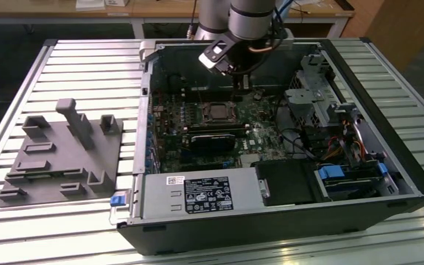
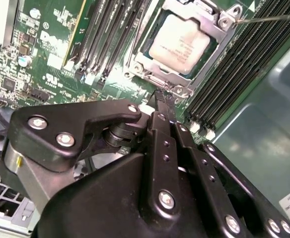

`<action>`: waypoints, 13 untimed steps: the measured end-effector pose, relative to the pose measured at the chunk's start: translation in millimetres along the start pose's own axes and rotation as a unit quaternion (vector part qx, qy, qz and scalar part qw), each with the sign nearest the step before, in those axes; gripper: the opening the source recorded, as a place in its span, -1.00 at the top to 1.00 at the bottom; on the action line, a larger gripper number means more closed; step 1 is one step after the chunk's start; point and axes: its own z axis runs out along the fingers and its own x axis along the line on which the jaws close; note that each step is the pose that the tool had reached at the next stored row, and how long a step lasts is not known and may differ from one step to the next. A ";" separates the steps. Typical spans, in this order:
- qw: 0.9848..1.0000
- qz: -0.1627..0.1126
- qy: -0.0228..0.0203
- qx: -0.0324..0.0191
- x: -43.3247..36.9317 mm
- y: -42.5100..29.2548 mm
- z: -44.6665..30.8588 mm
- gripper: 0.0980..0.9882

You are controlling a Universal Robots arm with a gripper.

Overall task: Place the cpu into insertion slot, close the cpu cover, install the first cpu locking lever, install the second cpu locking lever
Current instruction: 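Close the cpu cover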

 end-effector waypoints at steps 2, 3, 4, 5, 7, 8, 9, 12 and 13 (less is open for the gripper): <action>1.000 0.000 0.000 -0.001 -0.1 -3.0 0.0 0.98; 1.000 0.000 0.000 -0.002 -0.2 -5.0 0.0 0.98; 1.000 0.000 0.000 -0.003 -0.3 -7.2 0.1 0.98; 1.000 0.000 0.000 -0.004 -0.4 -9.4 0.4 0.98; 1.000 0.000 0.001 -0.009 -0.6 -13.6 1.7 0.98; 1.000 0.000 0.001 -0.011 -0.7 -15.7 2.3 0.98; 1.000 0.000 0.001 -0.013 -0.8 -17.9 3.1 0.98; 1.000 0.000 0.001 -0.014 -1.1 -23.5 4.9 0.98; 1.000 0.000 0.001 -0.014 -1.1 -24.7 5.5 0.98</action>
